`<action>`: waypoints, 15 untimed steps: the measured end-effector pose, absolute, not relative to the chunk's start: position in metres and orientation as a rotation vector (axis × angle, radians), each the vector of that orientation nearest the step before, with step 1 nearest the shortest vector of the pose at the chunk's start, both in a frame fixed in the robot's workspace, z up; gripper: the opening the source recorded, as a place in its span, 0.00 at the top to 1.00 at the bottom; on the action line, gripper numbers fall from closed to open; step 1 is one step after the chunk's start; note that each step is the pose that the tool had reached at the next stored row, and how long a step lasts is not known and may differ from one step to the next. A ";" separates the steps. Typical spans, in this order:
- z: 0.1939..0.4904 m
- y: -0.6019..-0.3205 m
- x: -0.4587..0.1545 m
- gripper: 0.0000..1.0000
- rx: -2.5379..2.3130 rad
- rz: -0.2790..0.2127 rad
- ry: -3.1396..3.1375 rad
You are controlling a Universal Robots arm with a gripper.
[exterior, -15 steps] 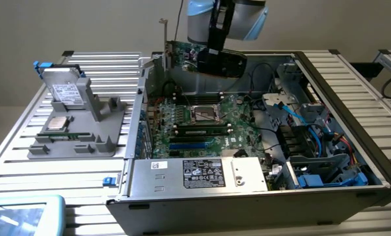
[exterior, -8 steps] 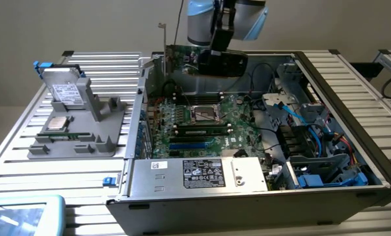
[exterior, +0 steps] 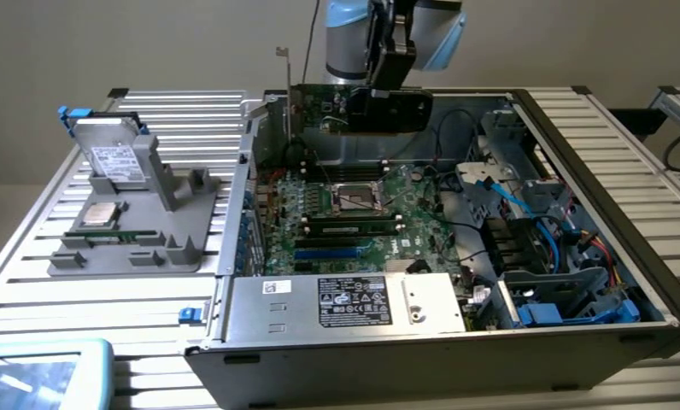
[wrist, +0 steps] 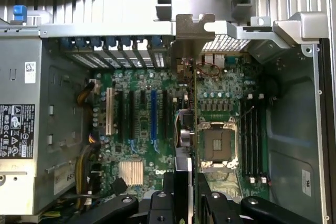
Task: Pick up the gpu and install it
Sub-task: 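Insert the gpu into the slot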
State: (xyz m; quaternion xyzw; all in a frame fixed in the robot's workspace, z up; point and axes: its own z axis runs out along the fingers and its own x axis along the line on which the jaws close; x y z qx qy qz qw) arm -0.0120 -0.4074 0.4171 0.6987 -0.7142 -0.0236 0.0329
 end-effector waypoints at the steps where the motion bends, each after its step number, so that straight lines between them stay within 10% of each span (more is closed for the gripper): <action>1: 0.417 -0.407 -0.012 0.73 2.150 -0.073 -2.198; 15: 0.415 -0.409 -0.013 0.73 2.174 -0.017 -2.223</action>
